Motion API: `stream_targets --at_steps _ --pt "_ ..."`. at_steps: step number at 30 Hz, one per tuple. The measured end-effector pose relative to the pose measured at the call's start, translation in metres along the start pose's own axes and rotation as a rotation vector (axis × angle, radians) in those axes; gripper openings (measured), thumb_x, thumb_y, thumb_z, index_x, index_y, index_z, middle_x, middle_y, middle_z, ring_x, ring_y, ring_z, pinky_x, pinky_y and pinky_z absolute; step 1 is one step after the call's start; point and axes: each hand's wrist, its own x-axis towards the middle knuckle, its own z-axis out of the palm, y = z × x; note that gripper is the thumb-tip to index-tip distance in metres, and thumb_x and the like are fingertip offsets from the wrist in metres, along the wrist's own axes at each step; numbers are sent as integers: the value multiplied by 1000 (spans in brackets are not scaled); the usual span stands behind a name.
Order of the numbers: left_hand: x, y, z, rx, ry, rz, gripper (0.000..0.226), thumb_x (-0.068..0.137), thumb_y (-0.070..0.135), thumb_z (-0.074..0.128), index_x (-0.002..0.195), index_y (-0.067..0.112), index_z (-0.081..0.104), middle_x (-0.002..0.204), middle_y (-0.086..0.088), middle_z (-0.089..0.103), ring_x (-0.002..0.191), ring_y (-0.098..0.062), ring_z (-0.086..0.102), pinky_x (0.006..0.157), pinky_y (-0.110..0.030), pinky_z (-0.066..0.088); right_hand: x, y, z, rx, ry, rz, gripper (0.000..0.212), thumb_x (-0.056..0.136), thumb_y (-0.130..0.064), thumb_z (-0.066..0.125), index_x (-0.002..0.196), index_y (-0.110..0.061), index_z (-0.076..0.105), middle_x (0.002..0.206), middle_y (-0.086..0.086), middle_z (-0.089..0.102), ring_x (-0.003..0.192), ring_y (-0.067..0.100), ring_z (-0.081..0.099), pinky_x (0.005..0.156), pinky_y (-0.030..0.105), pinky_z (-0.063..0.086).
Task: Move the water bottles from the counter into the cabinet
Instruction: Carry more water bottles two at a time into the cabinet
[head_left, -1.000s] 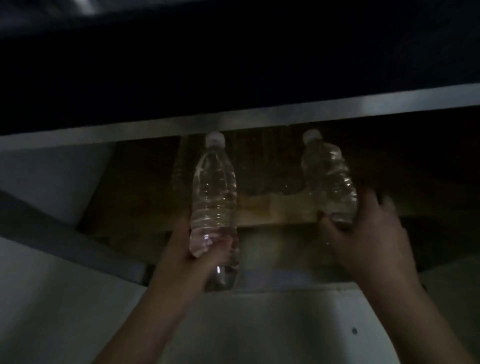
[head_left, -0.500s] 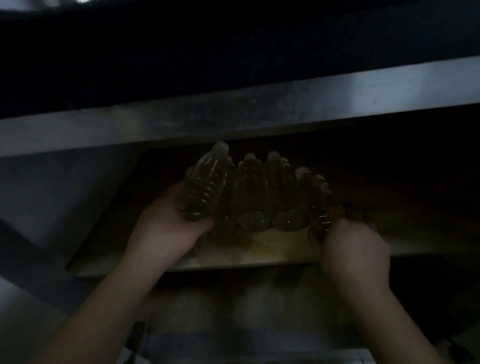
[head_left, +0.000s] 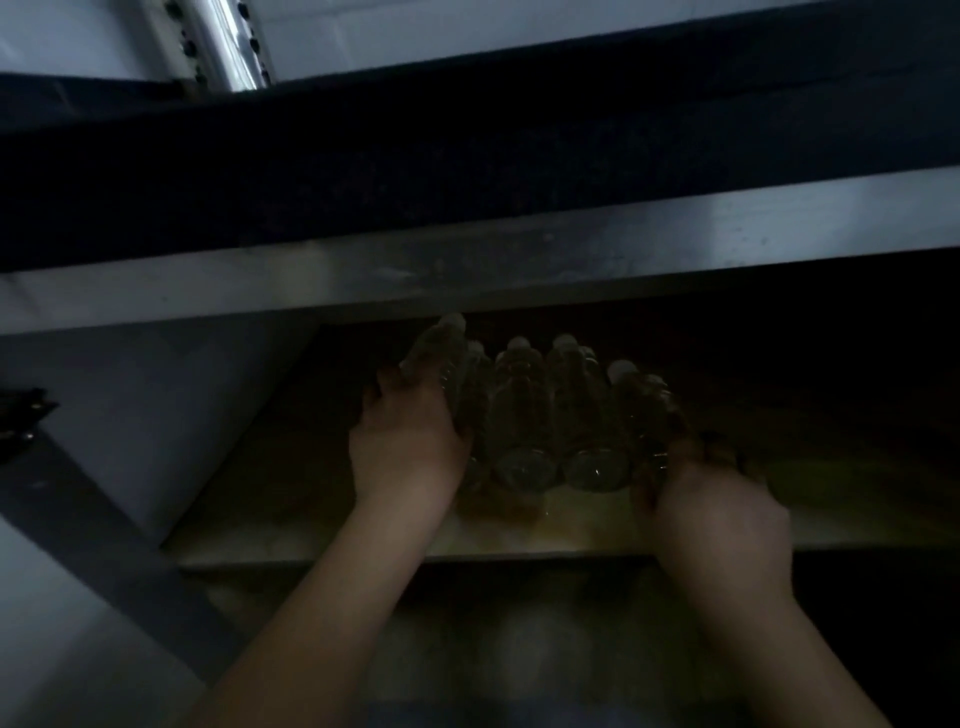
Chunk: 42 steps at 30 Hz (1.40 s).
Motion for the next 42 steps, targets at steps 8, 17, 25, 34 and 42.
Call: stream_targets --at_steps 8,17,25,34,42 --pt "-29 -41 7 -13 3 397 79 79 48 63 147 34 25 155 -6 18 141 -38 27 110 -51 36 -34 27 -9 126 -42 -141 81 74 -53 70 141 -28 32 141 13 38 127 35 43 99 50 46" --pt "-39 -69 48 -95 416 564 51 85 21 71 131 11 50 134 -22 48 125 -42 45 102 -50 43 -50 35 19 207 171 -271 97 35 1 95 125 -12 62 128 27 58 114 49 57 82 62 50" --pt "-21 -61 53 -121 340 507 46 90 24 58 133 11 47 140 -23 41 127 -46 39 95 -63 45 -36 21 36 221 67 -245 93 85 -16 65 150 -36 2 161 5 5 148 28 4 112 43 17" --pt "-47 -72 60 -139 369 396 57 91 41 52 139 13 40 143 -26 31 129 -48 37 96 -64 45 -23 28 41 318 9 -260 73 87 -63 30 149 -44 -4 155 -3 -6 144 24 -4 109 45 10" --pt "-54 -68 62 -62 298 362 87 77 43 62 152 14 27 148 -24 26 130 -49 36 91 -65 47 -41 26 53 366 -1 -247 86 76 -87 6 147 -45 -18 156 -4 -32 143 21 -13 111 41 2"
